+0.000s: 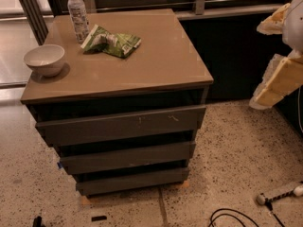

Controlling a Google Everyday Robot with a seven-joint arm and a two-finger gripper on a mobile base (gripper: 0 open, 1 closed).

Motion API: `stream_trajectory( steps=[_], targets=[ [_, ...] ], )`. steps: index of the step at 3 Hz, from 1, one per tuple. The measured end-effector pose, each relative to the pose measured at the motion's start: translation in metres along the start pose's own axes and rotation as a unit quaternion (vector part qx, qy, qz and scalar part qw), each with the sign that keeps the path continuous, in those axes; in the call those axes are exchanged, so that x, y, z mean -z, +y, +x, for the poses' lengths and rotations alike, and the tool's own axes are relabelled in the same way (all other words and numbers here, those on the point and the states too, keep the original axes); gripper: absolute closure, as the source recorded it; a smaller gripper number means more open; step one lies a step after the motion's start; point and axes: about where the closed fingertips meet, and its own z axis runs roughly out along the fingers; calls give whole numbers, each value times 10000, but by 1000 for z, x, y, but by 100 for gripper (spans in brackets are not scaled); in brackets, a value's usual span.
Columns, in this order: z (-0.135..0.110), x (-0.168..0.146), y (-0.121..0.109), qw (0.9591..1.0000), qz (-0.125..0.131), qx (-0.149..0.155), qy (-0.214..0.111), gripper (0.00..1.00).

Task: Open top drawer

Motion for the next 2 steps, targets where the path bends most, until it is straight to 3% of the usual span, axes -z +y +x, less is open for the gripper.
stream_trajectory(
  steps=[2],
  targets=[
    [-25, -88, 13, 9961, -108, -14, -877, 66]
  ],
)
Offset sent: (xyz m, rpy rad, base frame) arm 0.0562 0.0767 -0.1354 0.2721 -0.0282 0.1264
